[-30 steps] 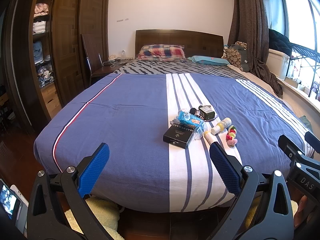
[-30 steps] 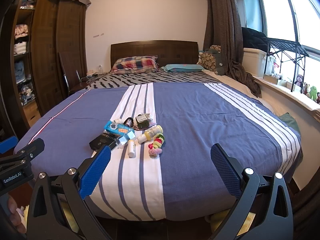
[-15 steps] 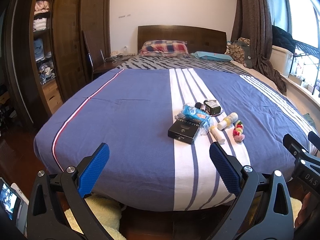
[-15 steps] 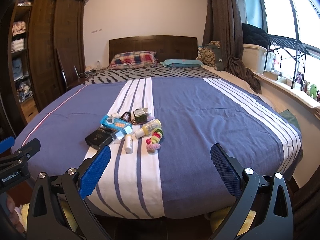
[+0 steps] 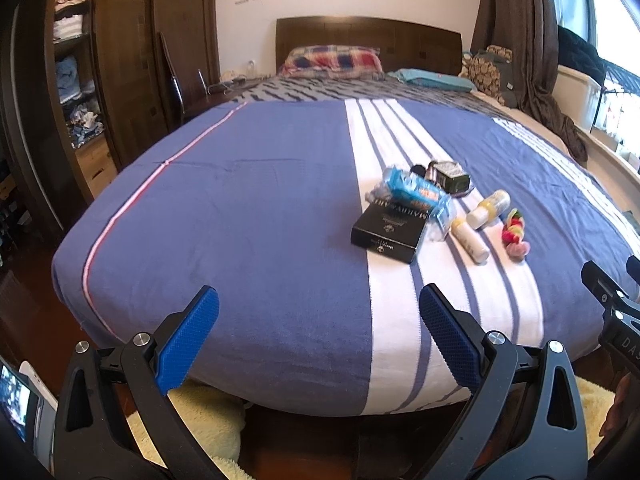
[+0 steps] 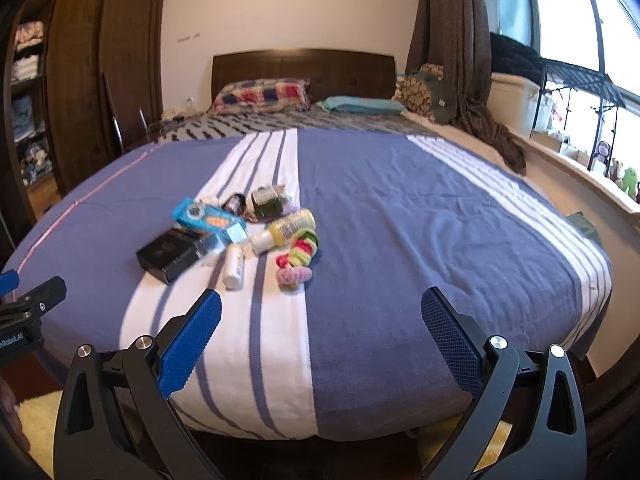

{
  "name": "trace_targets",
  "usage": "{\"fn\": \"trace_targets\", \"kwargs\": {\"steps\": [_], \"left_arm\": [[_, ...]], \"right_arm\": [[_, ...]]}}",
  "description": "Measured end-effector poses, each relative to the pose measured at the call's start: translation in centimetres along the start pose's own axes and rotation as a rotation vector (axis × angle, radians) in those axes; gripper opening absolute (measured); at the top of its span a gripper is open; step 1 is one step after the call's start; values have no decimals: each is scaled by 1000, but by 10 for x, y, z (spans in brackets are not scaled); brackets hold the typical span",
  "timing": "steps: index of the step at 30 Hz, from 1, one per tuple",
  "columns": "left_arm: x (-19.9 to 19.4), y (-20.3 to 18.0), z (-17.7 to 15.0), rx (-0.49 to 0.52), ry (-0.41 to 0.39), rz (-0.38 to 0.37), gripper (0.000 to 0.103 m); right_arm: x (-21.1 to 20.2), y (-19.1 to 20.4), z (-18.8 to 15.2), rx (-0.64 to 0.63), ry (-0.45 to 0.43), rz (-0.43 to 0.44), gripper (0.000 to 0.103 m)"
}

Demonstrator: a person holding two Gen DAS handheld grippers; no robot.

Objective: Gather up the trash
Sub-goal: 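Grasp the black box with left tool while right tool grasps the fuzzy toy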

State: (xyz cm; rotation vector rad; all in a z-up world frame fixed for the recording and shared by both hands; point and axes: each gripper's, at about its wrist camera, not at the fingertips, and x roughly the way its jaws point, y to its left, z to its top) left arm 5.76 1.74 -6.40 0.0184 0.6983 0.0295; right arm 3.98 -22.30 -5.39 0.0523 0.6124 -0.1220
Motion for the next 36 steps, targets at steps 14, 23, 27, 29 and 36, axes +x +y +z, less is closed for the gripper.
{"fn": "trace_targets", "kwargs": {"steps": [14,23,27,29,36], "left_arm": [[85,-33,24,124,65,-107,94],[133,-52,41,225,104,-136,94],[155,-56,44,233,142,-162,93],[163,-57,44,230,155,-186,89],[160,-58,42,220,158,-223,74]], "right_arm": [[82,0,21,33,106,26,100],[126,6,24,58,178,51,80],[139,9,22,54,205,46,71],[142,11,20,45,202,35,67],[135,12,20,27,186,39,31]]}}
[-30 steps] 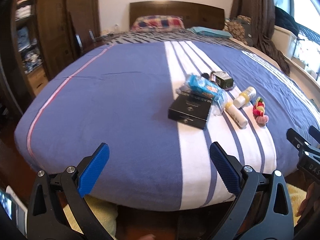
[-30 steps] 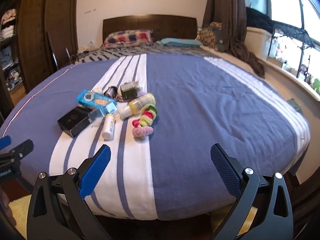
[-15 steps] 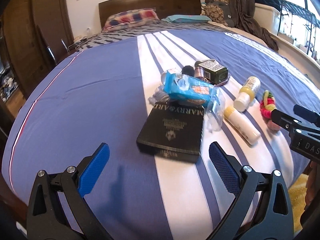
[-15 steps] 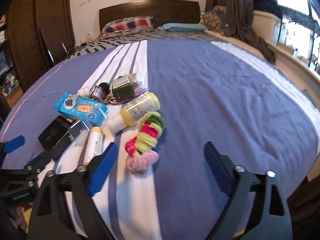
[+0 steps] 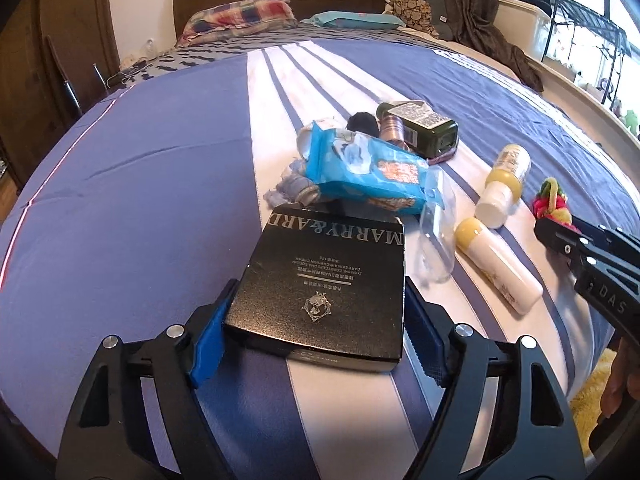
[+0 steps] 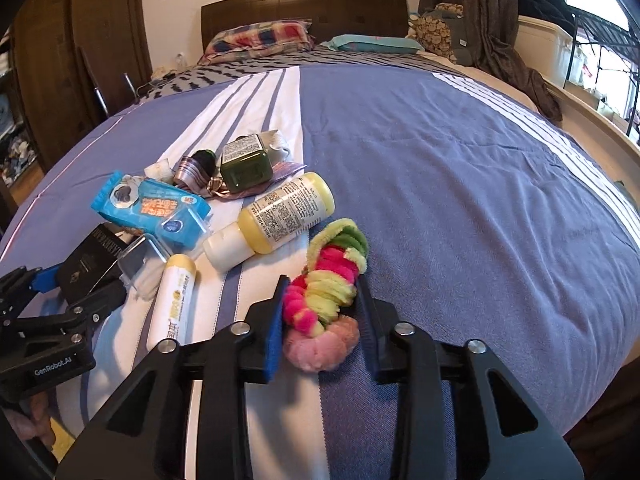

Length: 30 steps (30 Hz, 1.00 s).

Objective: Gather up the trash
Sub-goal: 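Grasp the black box with left tool while right tool grasps the fuzzy toy, then carry both items down to the floor bin and open both tools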

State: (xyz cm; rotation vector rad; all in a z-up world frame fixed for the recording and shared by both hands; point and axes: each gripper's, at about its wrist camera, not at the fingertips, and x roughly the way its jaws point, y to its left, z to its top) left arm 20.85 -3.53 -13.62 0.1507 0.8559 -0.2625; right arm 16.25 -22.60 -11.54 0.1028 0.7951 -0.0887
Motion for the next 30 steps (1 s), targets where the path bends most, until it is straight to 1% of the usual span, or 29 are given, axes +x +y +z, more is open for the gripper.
{"fn": "trace_targets", "kwargs": {"steps": [5,8,13,21,23,30], "left_arm": [[-14,0,-13,-34,4,-2,73],[-30,-2,-23,-55,-8,-3,73],[-69,-8,-38,-87,-61,-6,73],[-132,-20,-64,-98,-127,13,73],[-143,-19,-65,-101,-137,15,73],[-183,-27,-90,-78,-161,31,73]], "right_arm": [[-9,-3,-4,-19,6,9,30],[-20,-5,-9,-20,4,23,30],[-52,-5,-20,-30,-26,47,30],[-111,-1,-43,-75,-93,99,30],[-123,-1,-47,-87,-106,104,30],[-173,2,-66,-122,-169,120,30]]}}
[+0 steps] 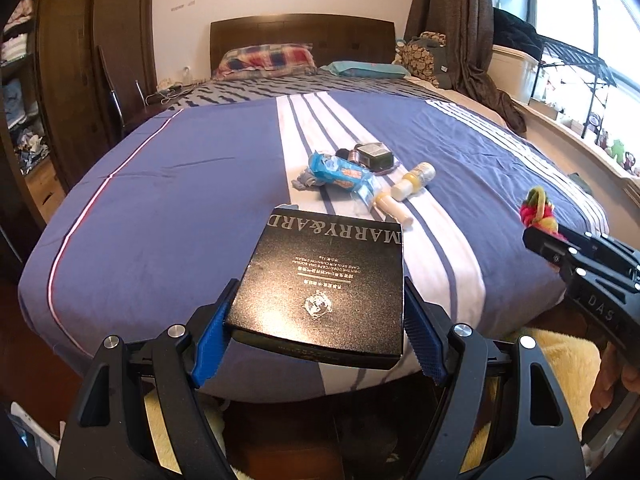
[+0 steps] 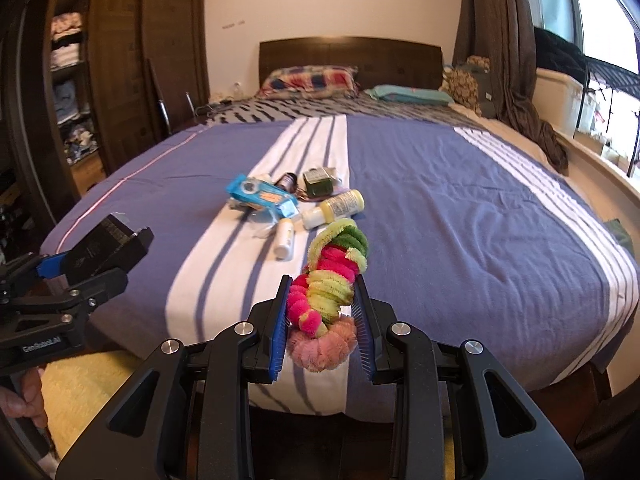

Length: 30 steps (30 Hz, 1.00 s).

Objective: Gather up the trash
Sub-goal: 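Carry both items down to the floor bin and open both tools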

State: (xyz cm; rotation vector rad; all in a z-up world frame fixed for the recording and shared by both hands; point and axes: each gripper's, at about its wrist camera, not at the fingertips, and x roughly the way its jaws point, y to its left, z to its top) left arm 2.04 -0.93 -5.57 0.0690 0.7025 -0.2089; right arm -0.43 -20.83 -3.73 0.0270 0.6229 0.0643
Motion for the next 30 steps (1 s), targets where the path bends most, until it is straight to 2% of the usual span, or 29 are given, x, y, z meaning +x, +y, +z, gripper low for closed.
{"fn": "trace_targets", "kwargs": {"steps": [6,12,25,30], "left_arm": [[-18,-9,-25,-9,3,-2,73],[-11,-17,-59,-31,49,-11,73],[73,-34,-137,-36,298,-62,73],[108,-37,-158,-33,400,-88,73]], "right_arm": [[-21,2,-18,-9,-6,1,30],[-11,-2,-50,-8,76,2,30],[55,-6,-120,41,325,83,30],[88,-6,-146,67,431,125,30]]}}
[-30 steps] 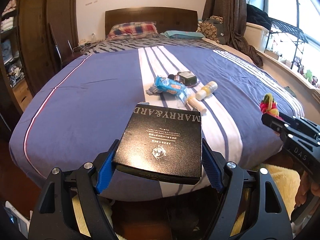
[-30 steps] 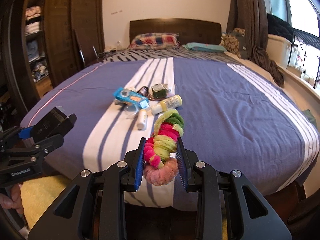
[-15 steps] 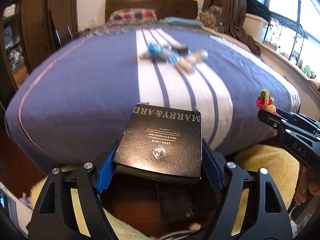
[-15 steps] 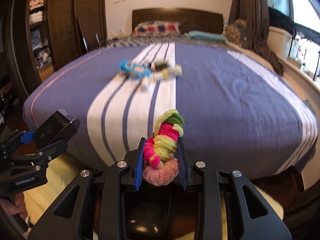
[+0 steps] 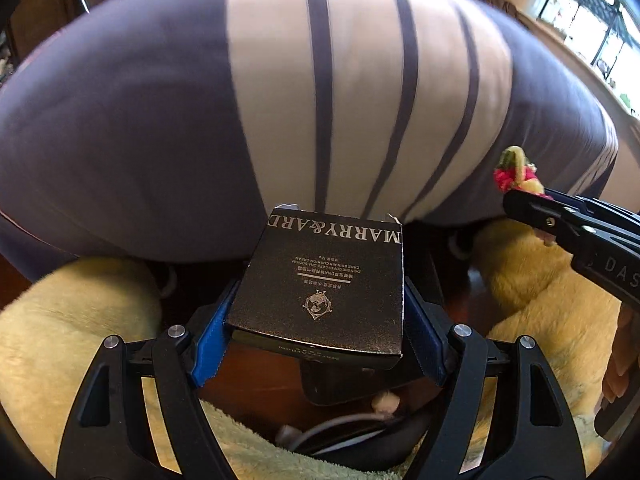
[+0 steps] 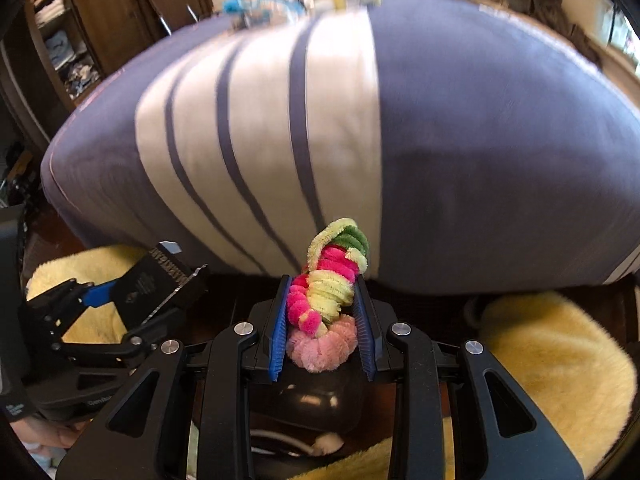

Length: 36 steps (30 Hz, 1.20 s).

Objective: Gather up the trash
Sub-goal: 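Carry both items down to the floor bin and open both tools, then raise both tools back over the bed toward the items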

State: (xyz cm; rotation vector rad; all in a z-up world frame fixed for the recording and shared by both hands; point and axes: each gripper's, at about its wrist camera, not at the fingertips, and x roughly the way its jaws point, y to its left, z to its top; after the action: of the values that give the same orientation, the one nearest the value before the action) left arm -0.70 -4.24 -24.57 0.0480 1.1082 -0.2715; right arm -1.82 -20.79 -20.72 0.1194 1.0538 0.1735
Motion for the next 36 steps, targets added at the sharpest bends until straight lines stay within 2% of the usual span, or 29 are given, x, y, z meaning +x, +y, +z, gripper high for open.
{"fn": "trace_targets", "kwargs": {"steps": [8,16,18,20,26,29,33,36], "left_arm": [[51,-5,-3,12,146,-64,73],[76,-1,-11,20,216,-82,73],[81,-3,-10,20,224,-84,78],[82,-4,-9,20,224,-80,85],[72,-6,-6,30,195,-75,95],[63,-5,-4,29,171,-67,95],[42,-3,2,33,114,-46,95],[25,0,6,31,68,-27,95]], "right_arm": [[52,-5,-17,36,153,43,31],[66,-9,-14,47,192,55,34],[67,-9,-12,51,190,63,49],[65,-9,-9,52,185,68,52],[56,-10,-4,54,161,53,55],[44,-14,1,55,131,42,61],[25,-19,9,55,74,3,75],[7,-19,14,44,21,-43,79]]}}
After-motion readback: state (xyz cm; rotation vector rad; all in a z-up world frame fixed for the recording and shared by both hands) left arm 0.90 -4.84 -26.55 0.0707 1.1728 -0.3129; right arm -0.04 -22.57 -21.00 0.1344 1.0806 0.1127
